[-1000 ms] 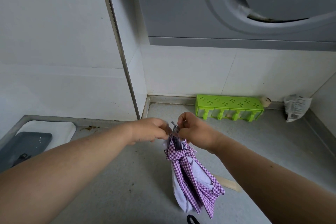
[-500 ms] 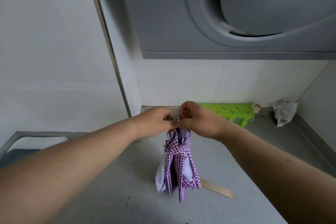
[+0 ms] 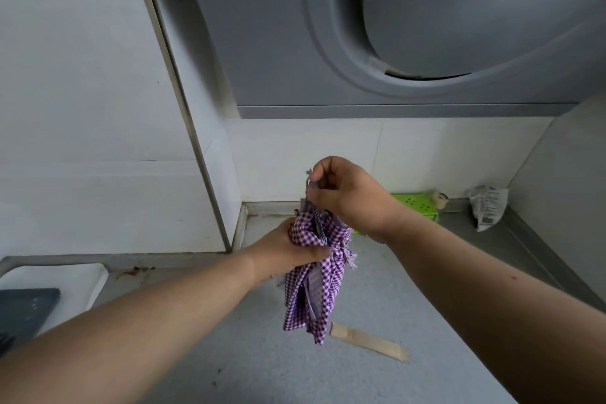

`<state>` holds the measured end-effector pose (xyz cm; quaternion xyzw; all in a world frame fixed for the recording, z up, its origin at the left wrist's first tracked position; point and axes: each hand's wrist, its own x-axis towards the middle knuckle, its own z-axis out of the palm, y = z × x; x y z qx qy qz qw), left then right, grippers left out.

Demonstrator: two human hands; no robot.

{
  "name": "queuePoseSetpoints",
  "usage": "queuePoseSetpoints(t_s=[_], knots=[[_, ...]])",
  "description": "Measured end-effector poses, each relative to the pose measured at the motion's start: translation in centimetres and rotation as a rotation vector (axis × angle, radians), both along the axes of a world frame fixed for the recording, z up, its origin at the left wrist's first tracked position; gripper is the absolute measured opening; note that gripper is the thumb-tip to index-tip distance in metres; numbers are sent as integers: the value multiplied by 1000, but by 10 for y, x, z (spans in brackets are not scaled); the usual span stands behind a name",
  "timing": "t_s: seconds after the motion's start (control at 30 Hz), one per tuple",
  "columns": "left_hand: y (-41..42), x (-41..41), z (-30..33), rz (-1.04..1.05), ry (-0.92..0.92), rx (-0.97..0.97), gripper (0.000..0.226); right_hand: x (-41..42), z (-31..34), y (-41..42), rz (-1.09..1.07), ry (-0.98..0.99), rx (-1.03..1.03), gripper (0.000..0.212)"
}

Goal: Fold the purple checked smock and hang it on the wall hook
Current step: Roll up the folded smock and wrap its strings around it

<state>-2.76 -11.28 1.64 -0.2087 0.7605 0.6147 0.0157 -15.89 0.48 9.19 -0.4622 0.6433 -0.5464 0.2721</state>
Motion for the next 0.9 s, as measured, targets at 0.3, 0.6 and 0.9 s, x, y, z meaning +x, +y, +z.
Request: queuePoseSetpoints(t_s=[0.3,0.6,0.9], knots=[[19,-18,0,119,-37,-258,10,-12,17,3,-80,111,-32,27],[19,-22,6,183,120,-44,20,-17,-39,33,-175,58,409,40],[21,-23,9,246,55,-67,57,-28,-43,27,-272,-101,220,33]])
